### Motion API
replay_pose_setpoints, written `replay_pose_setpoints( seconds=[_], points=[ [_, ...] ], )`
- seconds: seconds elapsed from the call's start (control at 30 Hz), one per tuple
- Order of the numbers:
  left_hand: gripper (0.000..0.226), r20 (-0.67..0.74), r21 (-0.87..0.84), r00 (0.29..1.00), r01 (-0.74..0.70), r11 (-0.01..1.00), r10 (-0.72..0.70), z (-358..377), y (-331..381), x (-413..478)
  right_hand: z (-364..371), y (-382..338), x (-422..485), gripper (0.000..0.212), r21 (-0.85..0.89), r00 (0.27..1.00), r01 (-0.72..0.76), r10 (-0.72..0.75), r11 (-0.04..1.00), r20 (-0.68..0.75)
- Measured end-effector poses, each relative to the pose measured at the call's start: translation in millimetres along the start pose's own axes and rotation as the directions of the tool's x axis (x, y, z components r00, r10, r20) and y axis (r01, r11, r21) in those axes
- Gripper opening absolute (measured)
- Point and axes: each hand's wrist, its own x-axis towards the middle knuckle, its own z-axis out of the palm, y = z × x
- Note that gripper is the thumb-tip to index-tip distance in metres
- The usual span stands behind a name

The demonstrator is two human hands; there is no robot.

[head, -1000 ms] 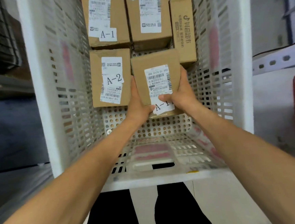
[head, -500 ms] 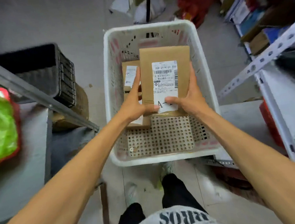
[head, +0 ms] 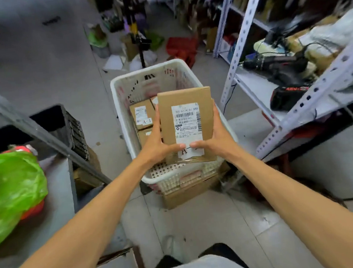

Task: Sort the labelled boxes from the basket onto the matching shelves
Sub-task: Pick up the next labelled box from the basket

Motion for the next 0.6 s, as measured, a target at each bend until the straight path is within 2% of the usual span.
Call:
replay_pose_setpoints(
  seconds=[0.23,0.37,0.47,0.53,0.6],
  points=[
    [0.131,0.063,0.037,0.998,-0.019,0.999,0.017,55,25,-56,-31,5,-90,0.14,-0.014,0.999,-0.044,0.044,0.999,-0.019],
    [0.133,0.147,0.039,0.988,-0.054,0.998,0.048,112,44,-87,-70,15,-156,0.143,-0.041,0.993,-0.038,0.033,0.998,-0.111],
    [0.132,0.201,0.044,0.972,-0.136,0.99,0.125,165,58,-105,-103,29,-211,0.142,-0.053,0.982,-0.051,0.04,0.997,-0.183],
    [0.132,0.273,0.032,0.952,-0.152,0.988,0.137,202,68,-115,-125,35,-252,0.137,-0.057,0.966,-0.089,0.072,0.994,-0.25],
    [0.135,0.359,0.008,0.922,-0.16,0.987,0.146,239,82,-122,-149,37,-293,0.141,-0.035,0.934,-0.131,0.112,0.991,-0.338]
  ],
)
